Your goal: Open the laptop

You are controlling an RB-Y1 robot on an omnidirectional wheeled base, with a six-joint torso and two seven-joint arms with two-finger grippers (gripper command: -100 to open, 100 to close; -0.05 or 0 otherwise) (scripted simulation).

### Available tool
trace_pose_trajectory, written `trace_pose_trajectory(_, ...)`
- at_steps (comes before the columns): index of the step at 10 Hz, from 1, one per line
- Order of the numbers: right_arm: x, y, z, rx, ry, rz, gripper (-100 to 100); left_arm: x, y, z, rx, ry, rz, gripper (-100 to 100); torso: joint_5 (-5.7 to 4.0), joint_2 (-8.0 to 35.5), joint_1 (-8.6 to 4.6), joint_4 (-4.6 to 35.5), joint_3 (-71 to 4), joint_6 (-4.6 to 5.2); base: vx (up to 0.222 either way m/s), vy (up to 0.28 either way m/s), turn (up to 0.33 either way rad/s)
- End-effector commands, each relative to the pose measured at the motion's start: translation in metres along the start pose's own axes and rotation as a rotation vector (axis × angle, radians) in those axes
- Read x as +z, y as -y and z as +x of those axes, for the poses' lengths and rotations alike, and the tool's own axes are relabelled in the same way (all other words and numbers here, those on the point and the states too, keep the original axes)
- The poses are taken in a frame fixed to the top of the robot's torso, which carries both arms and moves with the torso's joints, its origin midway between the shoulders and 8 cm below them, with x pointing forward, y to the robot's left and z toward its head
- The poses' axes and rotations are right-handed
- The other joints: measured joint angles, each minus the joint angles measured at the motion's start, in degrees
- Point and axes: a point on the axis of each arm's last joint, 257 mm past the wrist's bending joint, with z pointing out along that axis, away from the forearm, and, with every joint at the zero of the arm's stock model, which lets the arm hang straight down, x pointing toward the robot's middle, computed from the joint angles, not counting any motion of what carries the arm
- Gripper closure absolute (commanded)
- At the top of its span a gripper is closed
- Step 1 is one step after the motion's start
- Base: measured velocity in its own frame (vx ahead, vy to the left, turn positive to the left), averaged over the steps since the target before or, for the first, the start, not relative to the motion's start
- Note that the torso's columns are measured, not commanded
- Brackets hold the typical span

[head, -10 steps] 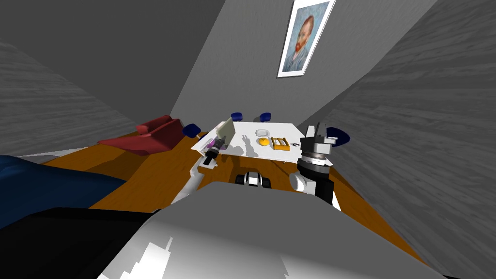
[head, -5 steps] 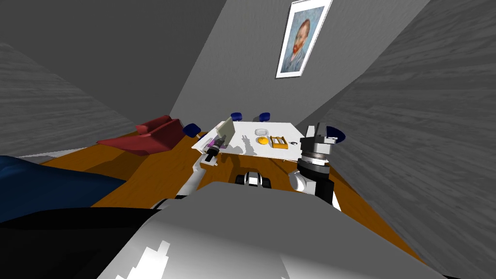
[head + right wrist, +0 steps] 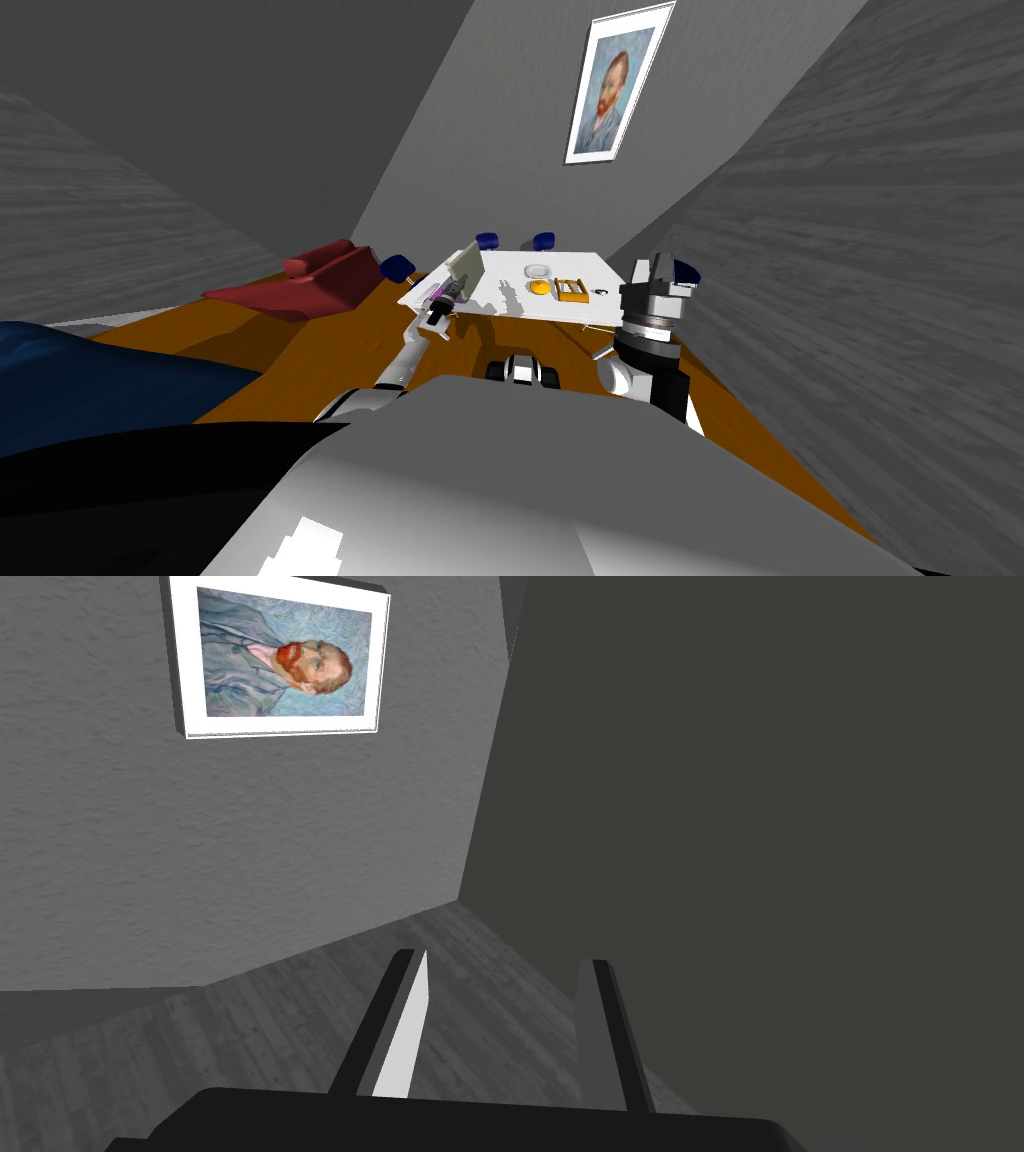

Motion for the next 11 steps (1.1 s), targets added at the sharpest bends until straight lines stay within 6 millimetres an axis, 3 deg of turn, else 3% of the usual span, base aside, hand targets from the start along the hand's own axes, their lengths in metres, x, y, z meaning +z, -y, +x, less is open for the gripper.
trace_pose_trajectory(1,0.0,0.0,0.0,0.0,0.0,0.0,0,0.002,-0.019,0.01,-0.003,-0.021,-0.042,-100,0.02,-0.1,0.04,0.0,-0.1,0.0,0.01,0.008,0.0)
trace_pose_trajectory(2,0.0,0.0,0.0,0.0,0.0,0.0,0,0.016,-0.008,-0.005,0.007,0.003,-0.002,-100,0.01,-0.1,0.0,0.0,-0.1,0.0,-0.079,-0.025,-0.061)
trace_pose_trajectory(4,0.0,0.0,0.0,0.0,0.0,0.0,0,0.03,-0.007,-0.01,0.003,0.012,-0.002,-100,-0.05,0.3,-0.16,0.1,0.2,0.01,-0.077,-0.021,-0.013)
trace_pose_trajectory(6,0.0,0.0,0.0,0.0,0.0,0.0,0,0.028,-0.027,0.001,-0.001,-0.01,-0.044,-100,0.0,-0.1,-0.01,0.0,-0.1,0.0,-0.009,-0.002,0.002)
trace_pose_trajectory(7,0.0,0.0,0.0,0.0,0.0,0.0,0,0.042,-0.015,-0.016,0.009,0.016,-0.005,-100,0.02,-0.1,0.0,-0.1,-0.1,0.0,-0.073,-0.025,-0.056)
trace_pose_trajectory(8,0.0,0.0,0.0,0.0,0.0,0.0,0,0.05,-0.014,-0.02,0.006,0.021,-0.005,-100,-0.03,0.1,-0.13,0.0,0.1,0.04,-0.098,-0.035,-0.041)
trace_pose_trajectory(9,0.0,0.0,0.0,0.0,0.0,0.0,0,0.057,-0.015,-0.022,0.003,0.022,-0.012,-100,-0.05,0.2,-0.16,0.1,0.1,0.01,-0.055,-0.02,0.007)
trace_pose_trajectory(11,0.0,0.0,0.0,0.0,0.0,0.0,0,0.052,-0.034,-0.011,0.0,0.001,-0.05,-100,0.01,-0.1,0.01,0.0,0.0,-0.01,-0.008,0.002,0.003)
